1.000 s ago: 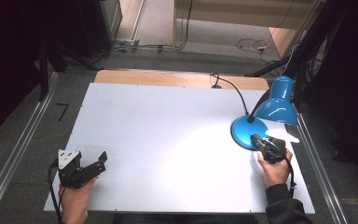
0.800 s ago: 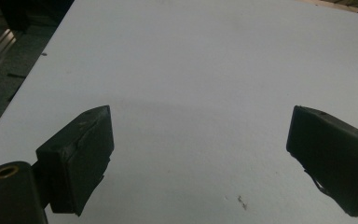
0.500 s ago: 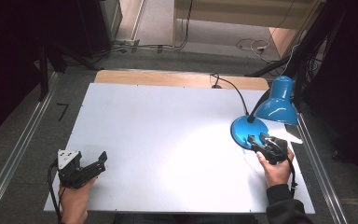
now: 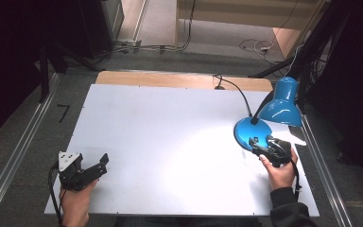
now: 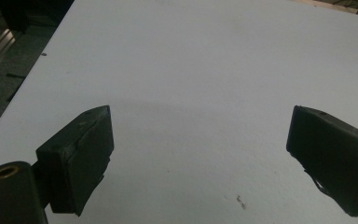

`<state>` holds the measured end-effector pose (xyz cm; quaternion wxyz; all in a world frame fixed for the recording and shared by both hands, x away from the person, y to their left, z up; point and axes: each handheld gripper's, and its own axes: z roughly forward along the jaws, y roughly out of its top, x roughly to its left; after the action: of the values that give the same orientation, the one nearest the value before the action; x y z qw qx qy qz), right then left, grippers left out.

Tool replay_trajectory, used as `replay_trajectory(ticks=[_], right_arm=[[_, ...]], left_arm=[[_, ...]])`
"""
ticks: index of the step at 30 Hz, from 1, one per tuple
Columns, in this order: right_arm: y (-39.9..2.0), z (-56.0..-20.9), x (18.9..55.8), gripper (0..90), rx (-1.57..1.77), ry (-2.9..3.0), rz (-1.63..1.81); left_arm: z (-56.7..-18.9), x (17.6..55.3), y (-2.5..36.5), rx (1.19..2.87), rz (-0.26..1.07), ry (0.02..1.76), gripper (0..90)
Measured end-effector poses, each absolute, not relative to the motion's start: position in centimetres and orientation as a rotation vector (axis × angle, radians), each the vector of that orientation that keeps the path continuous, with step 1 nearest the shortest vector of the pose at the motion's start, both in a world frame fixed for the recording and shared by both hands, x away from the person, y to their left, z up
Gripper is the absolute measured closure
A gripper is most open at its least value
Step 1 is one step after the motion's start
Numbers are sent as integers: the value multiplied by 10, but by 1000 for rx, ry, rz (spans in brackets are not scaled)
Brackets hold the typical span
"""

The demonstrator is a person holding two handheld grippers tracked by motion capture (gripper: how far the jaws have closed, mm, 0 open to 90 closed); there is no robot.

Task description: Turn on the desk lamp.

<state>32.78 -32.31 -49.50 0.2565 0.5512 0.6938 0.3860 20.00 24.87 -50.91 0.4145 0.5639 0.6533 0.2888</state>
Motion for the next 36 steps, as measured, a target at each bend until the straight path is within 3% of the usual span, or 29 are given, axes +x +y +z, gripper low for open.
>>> replay_trajectory(ticks=[36], right_arm=[[-335, -489, 299, 184, 1472, 1901, 1088]], left_arm=[[-509, 200, 249, 1415, 721, 1641, 80]])
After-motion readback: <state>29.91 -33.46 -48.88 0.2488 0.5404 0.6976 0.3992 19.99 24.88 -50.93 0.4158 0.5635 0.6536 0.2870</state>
